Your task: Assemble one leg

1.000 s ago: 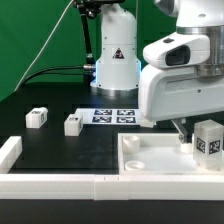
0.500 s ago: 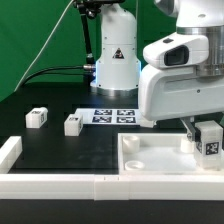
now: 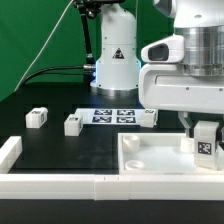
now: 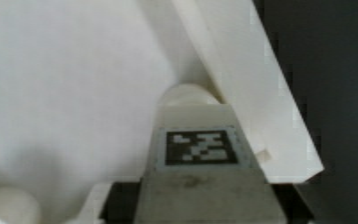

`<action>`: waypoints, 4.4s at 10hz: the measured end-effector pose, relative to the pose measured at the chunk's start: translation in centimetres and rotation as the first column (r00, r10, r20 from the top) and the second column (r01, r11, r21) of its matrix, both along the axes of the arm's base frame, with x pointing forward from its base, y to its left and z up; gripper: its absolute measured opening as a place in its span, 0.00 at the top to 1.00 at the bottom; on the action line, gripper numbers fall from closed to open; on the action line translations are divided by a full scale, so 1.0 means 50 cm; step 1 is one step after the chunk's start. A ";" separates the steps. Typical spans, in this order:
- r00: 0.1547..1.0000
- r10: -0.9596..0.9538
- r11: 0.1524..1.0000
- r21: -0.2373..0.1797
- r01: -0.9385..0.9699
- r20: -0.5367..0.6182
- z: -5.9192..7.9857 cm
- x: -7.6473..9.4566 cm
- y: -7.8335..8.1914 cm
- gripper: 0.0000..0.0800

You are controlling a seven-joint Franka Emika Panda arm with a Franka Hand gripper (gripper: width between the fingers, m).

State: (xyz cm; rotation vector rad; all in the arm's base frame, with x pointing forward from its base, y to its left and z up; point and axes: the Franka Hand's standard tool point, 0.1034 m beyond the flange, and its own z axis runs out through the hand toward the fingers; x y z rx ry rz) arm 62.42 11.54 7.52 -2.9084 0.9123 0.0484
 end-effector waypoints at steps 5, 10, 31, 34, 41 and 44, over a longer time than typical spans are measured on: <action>0.824 -0.564 0.826 -0.027 0.563 -0.052 -0.003 -0.003 0.011 0.64; 0.782 -0.620 0.784 -0.022 0.620 -0.064 -0.004 -0.003 0.012 0.30; 0.994 0.107 0.994 -0.010 -0.107 0.029 -0.001 0.002 0.003 0.64; 0.966 -0.257 0.966 -0.003 0.257 -0.005 -0.002 0.001 0.001 0.64; 0.803 -0.594 0.804 -0.009 0.594 -0.044 -0.004 0.000 0.005 0.63; 0.900 -0.436 0.900 -0.003 0.436 -0.027 -0.004 -0.001 0.007 0.21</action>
Offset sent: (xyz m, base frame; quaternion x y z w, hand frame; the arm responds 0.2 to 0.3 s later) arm -0.0020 0.0056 -0.0080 -0.0227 0.0045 0.2439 0.9695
